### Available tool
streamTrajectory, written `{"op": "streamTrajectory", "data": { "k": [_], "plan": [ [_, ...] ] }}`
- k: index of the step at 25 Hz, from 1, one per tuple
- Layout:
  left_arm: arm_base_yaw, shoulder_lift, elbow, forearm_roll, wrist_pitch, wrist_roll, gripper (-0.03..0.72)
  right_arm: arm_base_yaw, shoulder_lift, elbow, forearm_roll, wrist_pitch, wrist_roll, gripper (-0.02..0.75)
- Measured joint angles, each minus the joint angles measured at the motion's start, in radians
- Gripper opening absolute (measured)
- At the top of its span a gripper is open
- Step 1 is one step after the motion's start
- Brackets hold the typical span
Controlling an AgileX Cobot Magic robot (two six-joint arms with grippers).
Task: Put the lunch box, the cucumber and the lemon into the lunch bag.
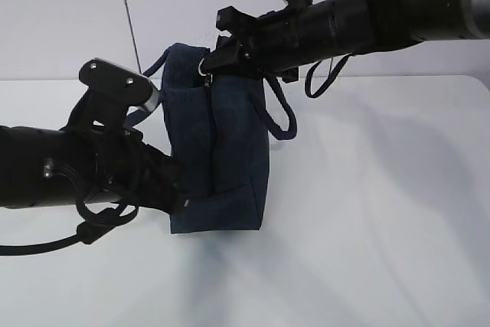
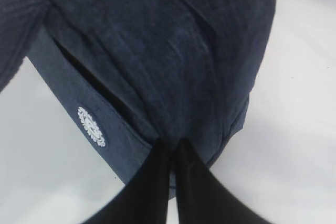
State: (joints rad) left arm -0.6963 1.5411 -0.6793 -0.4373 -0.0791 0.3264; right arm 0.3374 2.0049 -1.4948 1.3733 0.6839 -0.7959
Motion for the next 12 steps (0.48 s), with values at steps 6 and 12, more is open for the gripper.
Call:
{"op": "streamTrajectory", "data": {
  "k": [6, 12],
  "plan": [
    [0.0, 0.0, 0.0, 0.002, 0.0, 0.0, -0.006, 0.0, 0.009, -0.009, 0.065, -0.005, -0.039, -0.013],
    [0.0, 0.0, 0.0, 0.002, -0.002, 0.0, -0.006, -0.016, 0.011, -0.055, 0.072, -0.033, -0.041, -0.013]
  ]
}}
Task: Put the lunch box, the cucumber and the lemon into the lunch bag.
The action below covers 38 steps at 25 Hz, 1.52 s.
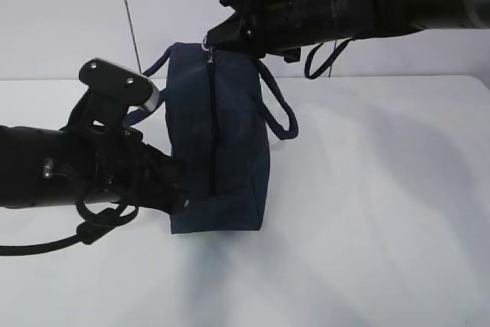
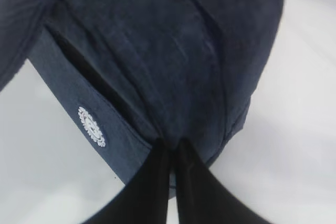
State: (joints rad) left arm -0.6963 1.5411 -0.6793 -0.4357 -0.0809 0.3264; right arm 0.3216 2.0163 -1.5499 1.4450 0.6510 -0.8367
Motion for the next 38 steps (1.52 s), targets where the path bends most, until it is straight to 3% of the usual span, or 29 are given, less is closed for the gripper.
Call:
{"op": "streamTrajectory", "data": {
  "k": [25, 38],
  "plan": [
    [0.0, 0.002, -0.002, 0.0, 0.015, 0.0, -0.006, -0.032, 0.285, -0.371, 0.022, -0.025, 0.009, -0.013],
    [0.0, 0.002, -0.002, 0.0, 0.019, 0.0, -0.006, -0.108, 0.364, -0.405, 0.022, 0.01, 0.032, -0.013]
  ]
}}
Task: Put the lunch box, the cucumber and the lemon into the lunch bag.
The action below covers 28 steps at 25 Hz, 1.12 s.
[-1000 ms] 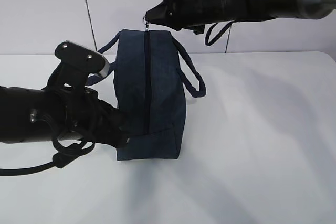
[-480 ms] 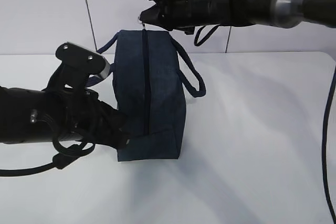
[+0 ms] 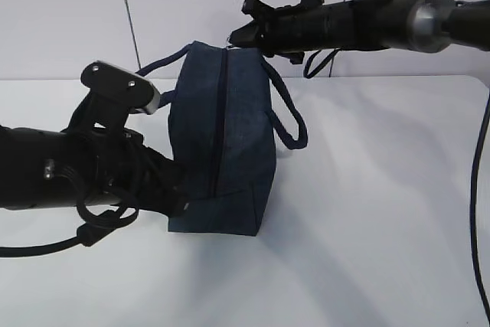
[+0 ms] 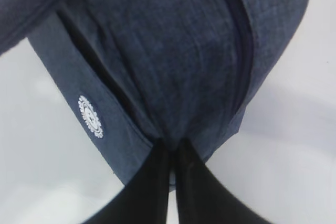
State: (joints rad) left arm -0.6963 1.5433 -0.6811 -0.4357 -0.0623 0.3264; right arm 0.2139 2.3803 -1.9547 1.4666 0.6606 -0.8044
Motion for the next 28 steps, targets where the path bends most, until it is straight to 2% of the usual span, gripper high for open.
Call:
{"op": "streamTrajectory", "data": {
  "k": [10, 21, 28],
  "plan": [
    [0.0, 0.0, 0.0, 0.0, -0.008, 0.0, -0.006, -0.022, 0.041, -0.014, -0.001, 0.024, 0.0, -0.013],
    [0.0, 0.0, 0.0, 0.0, -0.01, 0.0, -0.006, -0.024, 0.177, -0.212, -0.003, 0.084, 0.0, -0.013],
    [0.0, 0.0, 0.0, 0.0, -0.017, 0.0, -0.006, -0.026, 0.205, -0.234, -0.025, 0.095, 0.004, -0.013]
  ]
}}
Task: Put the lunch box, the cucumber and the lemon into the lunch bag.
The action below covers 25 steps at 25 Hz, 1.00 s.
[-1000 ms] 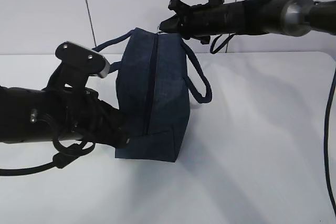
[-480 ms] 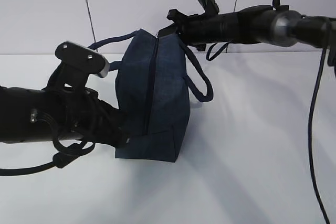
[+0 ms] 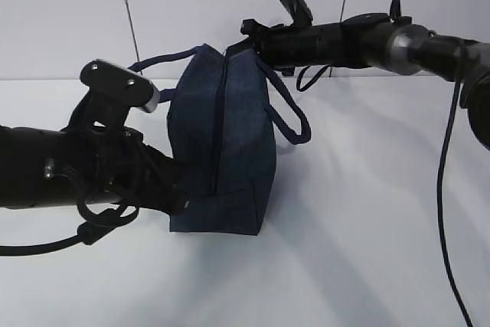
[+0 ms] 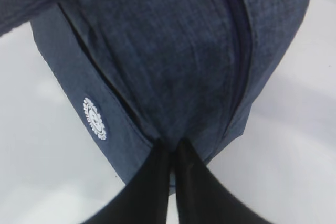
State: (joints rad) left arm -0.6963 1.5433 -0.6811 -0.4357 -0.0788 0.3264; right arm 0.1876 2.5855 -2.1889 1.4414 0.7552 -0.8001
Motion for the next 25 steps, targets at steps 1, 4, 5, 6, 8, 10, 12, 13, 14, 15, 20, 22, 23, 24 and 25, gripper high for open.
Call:
{"op": "streamTrajectory", "data": {
  "k": [1, 4, 5, 6, 8, 10, 12, 13, 14, 15, 20, 22, 23, 24, 25],
  "plan": [
    [0.0, 0.0, 0.0, 0.0, 0.0, 0.0, -0.006, 0.0, 0.004, 0.0, -0.004, 0.002, 0.003, -0.013],
    [0.0, 0.0, 0.0, 0.0, -0.002, 0.0, -0.006, -0.003, 0.015, -0.002, -0.008, 0.033, 0.009, 0.006],
    [0.0, 0.0, 0.0, 0.0, -0.002, 0.0, -0.006, -0.005, 0.022, -0.002, -0.011, 0.045, 0.011, -0.006],
    [0.0, 0.0, 0.0, 0.0, -0.004, 0.0, -0.006, -0.006, 0.027, -0.002, -0.013, 0.06, 0.011, -0.012],
    [0.0, 0.0, 0.0, 0.0, -0.003, 0.0, -0.006, -0.008, 0.039, -0.002, -0.027, 0.075, 0.013, -0.013],
    [0.0, 0.002, 0.0, 0.0, -0.003, 0.0, -0.006, -0.01, 0.041, -0.004, -0.05, 0.078, 0.018, -0.013],
    [0.0, 0.002, 0.0, 0.0, -0.003, 0.0, -0.006, -0.01, 0.041, -0.006, -0.065, 0.082, 0.019, -0.013],
    [0.0, 0.002, 0.0, 0.0, -0.003, 0.0, -0.006, -0.01, 0.041, -0.006, -0.072, 0.084, 0.02, -0.013],
    [0.0, 0.002, 0.0, 0.0, -0.003, 0.0, -0.006, -0.01, 0.041, -0.006, -0.079, 0.084, 0.022, -0.013],
    [0.0, 0.002, 0.0, 0.0, -0.004, 0.0, -0.006, -0.01, 0.041, -0.008, -0.081, 0.085, 0.022, -0.013],
    [0.0, 0.002, 0.0, 0.0, -0.018, 0.0, -0.006, -0.011, 0.047, -0.01, -0.122, 0.1, 0.026, -0.013],
    [0.0, 0.002, 0.0, 0.0, -0.022, 0.0, -0.006, -0.011, 0.051, -0.01, -0.147, 0.106, 0.032, -0.013],
    [0.0, 0.002, 0.0, 0.0, -0.024, 0.0, -0.006, -0.011, 0.053, -0.01, -0.155, 0.108, 0.032, -0.013],
    [0.0, 0.002, 0.0, 0.0, -0.024, 0.0, -0.006, -0.011, 0.053, -0.01, -0.161, 0.108, 0.034, -0.013],
    [0.0, 0.002, 0.0, 0.0, -0.024, 0.0, -0.006, -0.011, 0.053, -0.01, -0.164, 0.113, 0.034, -0.013]
  ]
}}
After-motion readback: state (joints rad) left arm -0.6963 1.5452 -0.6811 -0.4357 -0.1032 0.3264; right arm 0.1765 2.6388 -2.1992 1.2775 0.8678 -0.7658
